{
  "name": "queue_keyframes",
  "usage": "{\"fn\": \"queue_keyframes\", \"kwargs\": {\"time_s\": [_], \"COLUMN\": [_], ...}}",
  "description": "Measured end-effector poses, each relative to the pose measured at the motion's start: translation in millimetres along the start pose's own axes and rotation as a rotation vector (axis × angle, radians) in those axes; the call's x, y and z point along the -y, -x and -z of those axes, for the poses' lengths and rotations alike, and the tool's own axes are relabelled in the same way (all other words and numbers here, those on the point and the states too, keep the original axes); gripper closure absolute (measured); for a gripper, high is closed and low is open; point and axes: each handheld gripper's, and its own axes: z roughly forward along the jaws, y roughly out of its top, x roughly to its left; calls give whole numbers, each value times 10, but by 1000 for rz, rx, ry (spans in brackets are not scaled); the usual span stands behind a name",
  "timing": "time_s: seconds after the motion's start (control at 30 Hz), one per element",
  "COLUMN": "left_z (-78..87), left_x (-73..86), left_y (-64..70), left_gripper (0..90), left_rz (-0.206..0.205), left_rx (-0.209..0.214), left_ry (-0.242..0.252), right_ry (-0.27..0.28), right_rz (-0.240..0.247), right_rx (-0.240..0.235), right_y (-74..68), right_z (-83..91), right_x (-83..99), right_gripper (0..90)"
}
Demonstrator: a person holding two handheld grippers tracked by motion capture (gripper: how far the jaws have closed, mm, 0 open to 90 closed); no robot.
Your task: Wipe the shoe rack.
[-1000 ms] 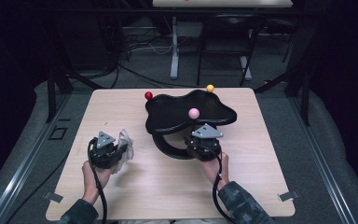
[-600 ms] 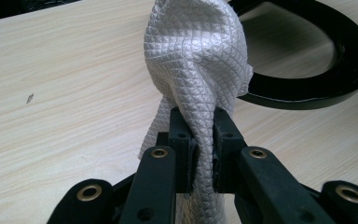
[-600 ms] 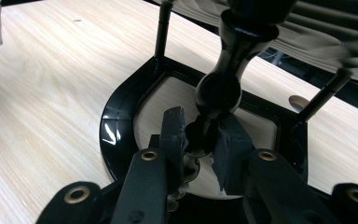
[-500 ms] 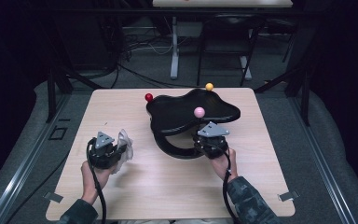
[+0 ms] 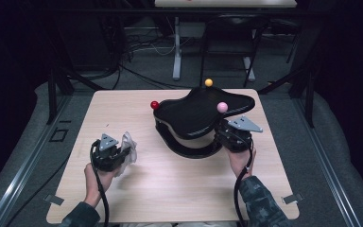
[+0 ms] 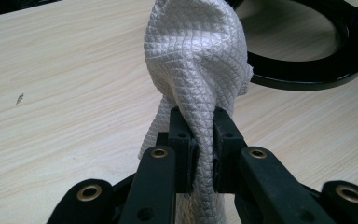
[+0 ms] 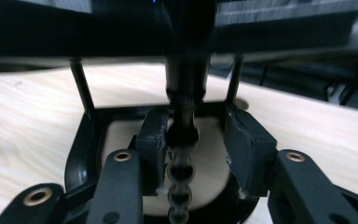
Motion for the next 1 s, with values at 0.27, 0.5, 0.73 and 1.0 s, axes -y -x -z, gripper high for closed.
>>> {"fn": "queue_keyframes", "kwargs": {"time_s": [0.27,0.5,0.73,1.0], "left_z": [7,20,45,56], "left_x": [-4,-17,-46,-58], "left_y": [-2,1,-3,-31], "left_gripper": [810,810,810,810], "left_rz": [2,-2,-1,9], "left_rx": [1,2,2,-3], "left_ry": [0,4,17,31], "right_ry": [91,77,80,76], "right_rz": [31,45,96,145], "right_rx": [15,-48,-177,-309], "right_y": [-86,-35,-152,-271], "right_z": [38,-23,-98,-81], "right_x": [-103,-139,-172,-178], "right_gripper": [749,756,757,755]}}
